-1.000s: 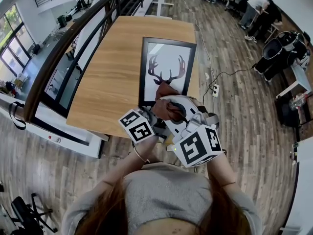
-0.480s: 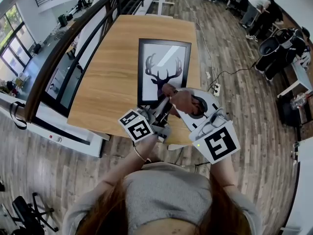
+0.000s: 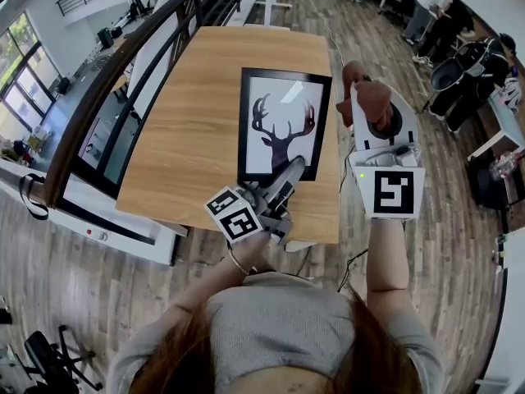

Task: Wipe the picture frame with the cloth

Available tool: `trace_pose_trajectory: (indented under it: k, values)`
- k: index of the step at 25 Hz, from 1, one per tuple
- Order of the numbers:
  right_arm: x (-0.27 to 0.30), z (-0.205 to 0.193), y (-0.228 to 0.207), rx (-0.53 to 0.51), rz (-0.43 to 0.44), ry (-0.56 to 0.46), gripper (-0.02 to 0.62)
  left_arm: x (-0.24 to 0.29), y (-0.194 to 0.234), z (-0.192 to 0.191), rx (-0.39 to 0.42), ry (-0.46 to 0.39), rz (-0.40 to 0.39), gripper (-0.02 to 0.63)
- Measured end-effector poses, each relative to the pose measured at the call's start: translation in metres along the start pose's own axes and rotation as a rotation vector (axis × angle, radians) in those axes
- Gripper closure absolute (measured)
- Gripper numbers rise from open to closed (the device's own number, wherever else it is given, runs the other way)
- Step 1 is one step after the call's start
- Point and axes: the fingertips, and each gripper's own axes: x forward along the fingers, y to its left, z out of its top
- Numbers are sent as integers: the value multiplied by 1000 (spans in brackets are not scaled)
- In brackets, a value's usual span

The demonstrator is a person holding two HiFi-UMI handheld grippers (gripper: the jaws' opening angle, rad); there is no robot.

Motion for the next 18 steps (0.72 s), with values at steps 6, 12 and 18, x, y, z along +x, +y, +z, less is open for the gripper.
trace_pose_trajectory:
  k: [6, 12, 18]
  values:
    - [25, -23, 28, -82, 75, 81, 549, -1, -3, 0, 7, 11, -14, 577]
    - [33, -37, 52, -120, 163, 122, 549, -1, -3, 3, 27, 20, -19, 577]
    - [23, -43, 64, -86, 227, 136, 549, -1, -3, 2, 6, 9, -30, 577]
